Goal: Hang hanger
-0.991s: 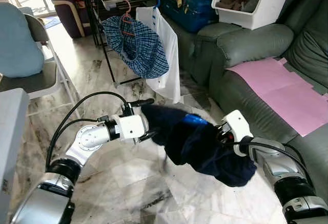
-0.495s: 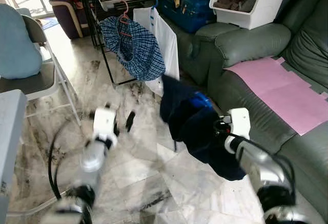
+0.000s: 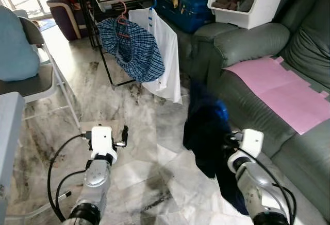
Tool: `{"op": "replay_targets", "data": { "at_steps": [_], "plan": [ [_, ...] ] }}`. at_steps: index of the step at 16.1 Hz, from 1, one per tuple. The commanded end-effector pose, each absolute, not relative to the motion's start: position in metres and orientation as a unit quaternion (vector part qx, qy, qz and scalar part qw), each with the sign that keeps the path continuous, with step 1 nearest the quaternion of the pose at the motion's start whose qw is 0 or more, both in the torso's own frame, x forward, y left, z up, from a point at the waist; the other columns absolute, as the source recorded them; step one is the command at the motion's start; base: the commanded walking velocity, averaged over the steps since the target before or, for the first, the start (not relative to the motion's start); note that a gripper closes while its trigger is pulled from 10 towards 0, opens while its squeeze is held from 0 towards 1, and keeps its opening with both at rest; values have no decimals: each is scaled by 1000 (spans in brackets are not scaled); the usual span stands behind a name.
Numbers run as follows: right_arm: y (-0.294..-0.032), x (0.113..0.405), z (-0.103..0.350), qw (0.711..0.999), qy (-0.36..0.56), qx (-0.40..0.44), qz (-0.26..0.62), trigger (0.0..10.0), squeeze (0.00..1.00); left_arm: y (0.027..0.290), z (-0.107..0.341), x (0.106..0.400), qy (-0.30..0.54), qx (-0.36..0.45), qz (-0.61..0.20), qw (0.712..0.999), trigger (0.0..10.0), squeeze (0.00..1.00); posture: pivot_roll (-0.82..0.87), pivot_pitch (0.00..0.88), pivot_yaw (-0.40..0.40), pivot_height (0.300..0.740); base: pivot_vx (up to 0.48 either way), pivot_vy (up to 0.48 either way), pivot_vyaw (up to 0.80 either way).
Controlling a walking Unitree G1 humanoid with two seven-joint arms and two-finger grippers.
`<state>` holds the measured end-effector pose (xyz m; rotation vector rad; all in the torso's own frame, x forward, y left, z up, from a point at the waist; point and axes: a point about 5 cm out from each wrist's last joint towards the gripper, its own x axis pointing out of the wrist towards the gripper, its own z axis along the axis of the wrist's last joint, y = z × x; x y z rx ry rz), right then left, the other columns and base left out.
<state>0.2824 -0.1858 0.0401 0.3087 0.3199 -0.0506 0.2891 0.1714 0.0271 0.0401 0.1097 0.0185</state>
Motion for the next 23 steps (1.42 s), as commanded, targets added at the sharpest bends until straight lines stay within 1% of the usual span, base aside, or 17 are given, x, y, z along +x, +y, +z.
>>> {"op": "replay_targets", "data": {
  "at_steps": [1,3,5,7,11,17,23],
  "plan": [
    [-190,279,60,982,93,161,-28,10000,0,178,29,285,49,22,26,998,10000,0,-119,0,56,740,0,0,0],
    [-195,261,57,983,87,157,-35,10000,0,185,25,276,56,13,40,998,10000,0,-135,0,66,740,0,0,0],
    [-199,253,56,981,89,162,-51,10000,0,191,26,272,52,26,40,998,10000,0,-145,0,76,740,0,0,0],
    [-198,252,56,982,90,158,-50,10000,0,191,26,270,56,21,36,998,10000,0,-150,0,83,740,0,0,0],
    [-191,257,61,982,84,165,-40,10000,0,184,29,275,59,17,26,998,10000,0,-153,0,85,740,0,0,0],
    [-187,257,60,983,87,161,-26,10000,0,181,30,273,59,16,16,998,10000,0,-145,0,75,740,281,0,0],
    [-186,262,64,985,81,151,-13,10000,0,176,31,275,58,14,10,998,10000,0,-153,0,68,740,364,0,0]
  ]
}}
